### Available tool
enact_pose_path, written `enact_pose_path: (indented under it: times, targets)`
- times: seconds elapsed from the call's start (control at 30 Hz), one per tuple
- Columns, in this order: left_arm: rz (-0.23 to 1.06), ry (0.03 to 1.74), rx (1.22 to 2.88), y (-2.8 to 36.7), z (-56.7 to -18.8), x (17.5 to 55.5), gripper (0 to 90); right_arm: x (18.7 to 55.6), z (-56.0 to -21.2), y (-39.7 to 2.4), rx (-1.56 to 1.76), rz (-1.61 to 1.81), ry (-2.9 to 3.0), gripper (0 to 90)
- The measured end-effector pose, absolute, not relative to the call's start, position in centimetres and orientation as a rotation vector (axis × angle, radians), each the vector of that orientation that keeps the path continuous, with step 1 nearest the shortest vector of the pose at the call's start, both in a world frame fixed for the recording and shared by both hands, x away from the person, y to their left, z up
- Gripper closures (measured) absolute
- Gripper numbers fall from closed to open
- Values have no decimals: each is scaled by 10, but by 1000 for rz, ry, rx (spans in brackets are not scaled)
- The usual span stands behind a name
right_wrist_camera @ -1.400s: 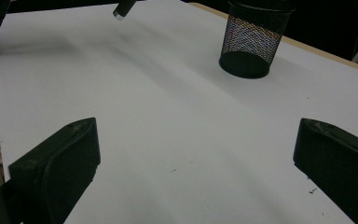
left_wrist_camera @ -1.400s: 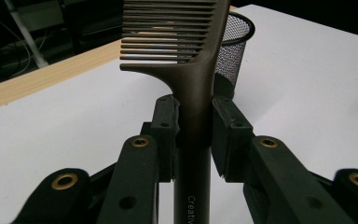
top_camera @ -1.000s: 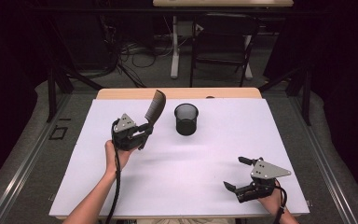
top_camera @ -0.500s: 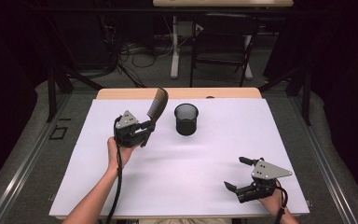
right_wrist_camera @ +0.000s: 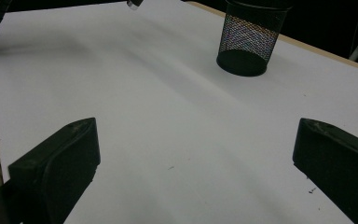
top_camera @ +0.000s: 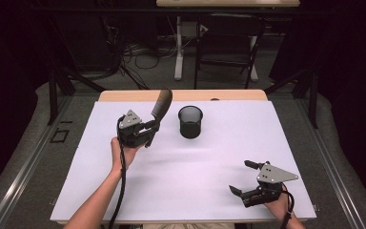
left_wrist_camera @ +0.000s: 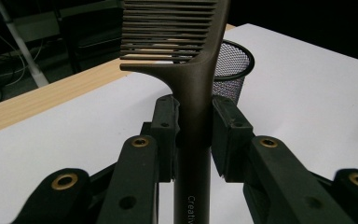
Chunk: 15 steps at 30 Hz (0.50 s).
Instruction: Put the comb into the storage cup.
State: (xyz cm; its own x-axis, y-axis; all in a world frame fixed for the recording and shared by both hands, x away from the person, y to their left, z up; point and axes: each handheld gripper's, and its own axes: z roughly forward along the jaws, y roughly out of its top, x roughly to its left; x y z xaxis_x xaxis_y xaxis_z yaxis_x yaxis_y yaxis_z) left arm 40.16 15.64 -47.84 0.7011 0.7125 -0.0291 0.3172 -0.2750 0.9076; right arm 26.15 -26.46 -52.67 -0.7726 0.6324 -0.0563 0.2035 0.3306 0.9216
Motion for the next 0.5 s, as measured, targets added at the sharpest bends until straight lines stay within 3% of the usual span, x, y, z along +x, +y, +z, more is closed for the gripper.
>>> enact_pose_path:
  times: [0.5]
  targets:
    - [484, 787, 1849, 149, -470, 406, 725, 261, -527, -264, 734, 1432, 2198, 4]
